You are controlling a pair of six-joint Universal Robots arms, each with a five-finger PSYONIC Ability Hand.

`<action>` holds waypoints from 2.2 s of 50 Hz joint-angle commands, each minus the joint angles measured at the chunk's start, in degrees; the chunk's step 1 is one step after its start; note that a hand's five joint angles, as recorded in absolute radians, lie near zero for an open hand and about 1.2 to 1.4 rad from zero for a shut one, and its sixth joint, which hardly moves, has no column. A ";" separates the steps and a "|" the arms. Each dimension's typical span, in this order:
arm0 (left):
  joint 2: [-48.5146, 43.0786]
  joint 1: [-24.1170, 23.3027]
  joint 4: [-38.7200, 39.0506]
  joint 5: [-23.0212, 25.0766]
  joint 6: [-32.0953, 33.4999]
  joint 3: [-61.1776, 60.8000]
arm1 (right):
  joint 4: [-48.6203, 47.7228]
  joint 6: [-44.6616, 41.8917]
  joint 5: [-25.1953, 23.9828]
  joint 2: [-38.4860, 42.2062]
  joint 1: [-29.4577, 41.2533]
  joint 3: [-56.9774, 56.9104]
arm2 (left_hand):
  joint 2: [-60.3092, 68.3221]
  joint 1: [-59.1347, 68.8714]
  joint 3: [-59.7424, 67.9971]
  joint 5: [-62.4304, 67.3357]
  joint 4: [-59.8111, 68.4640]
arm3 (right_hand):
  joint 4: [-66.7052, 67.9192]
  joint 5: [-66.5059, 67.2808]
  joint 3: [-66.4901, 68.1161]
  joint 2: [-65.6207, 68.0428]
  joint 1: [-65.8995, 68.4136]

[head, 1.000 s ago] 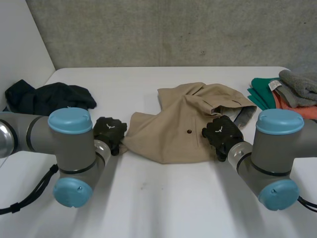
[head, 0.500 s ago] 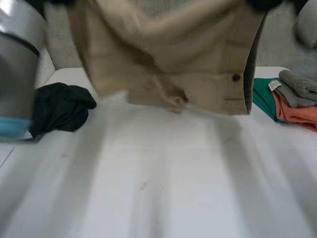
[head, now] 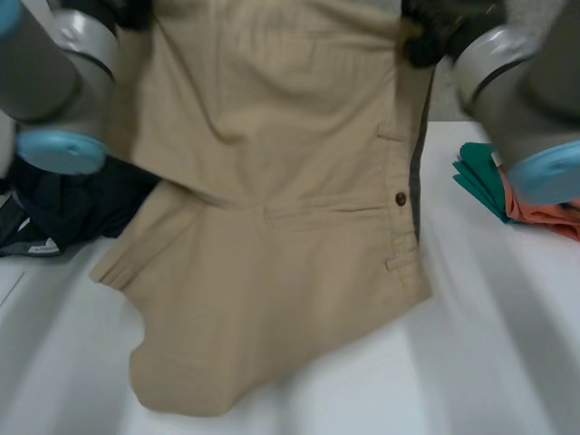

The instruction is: Fold the laundry.

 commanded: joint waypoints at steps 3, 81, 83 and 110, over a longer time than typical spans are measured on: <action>-17.04 0.61 5.66 0.24 -1.77 16.52 | -26.28 -7.29 12.50 16.63 3.18 -7.29 | -38.47 -36.11 -37.96 -36.48 -38.37 | -58.59 -57.48 -58.21 -57.50 -53.08; 25.76 -20.03 -41.17 -2.14 20.72 -61.44 | 49.66 -55.28 -15.36 -7.80 -16.51 35.86 | 11.39 13.76 11.90 13.39 11.50 | 11.41 12.52 11.79 12.50 16.92; 24.89 -19.87 -39.62 -2.75 21.34 -59.60 | 47.73 -54.50 -15.55 -7.54 -16.16 35.07 | 11.39 13.76 11.90 13.39 11.50 | 11.41 12.52 11.79 12.50 16.92; -28.09 -14.24 1.63 2.09 23.63 7.79 | -18.78 -27.16 -0.17 10.82 -11.68 25.49 | 11.39 13.76 11.90 13.39 11.50 | -11.60 -10.49 -11.21 -10.51 -6.09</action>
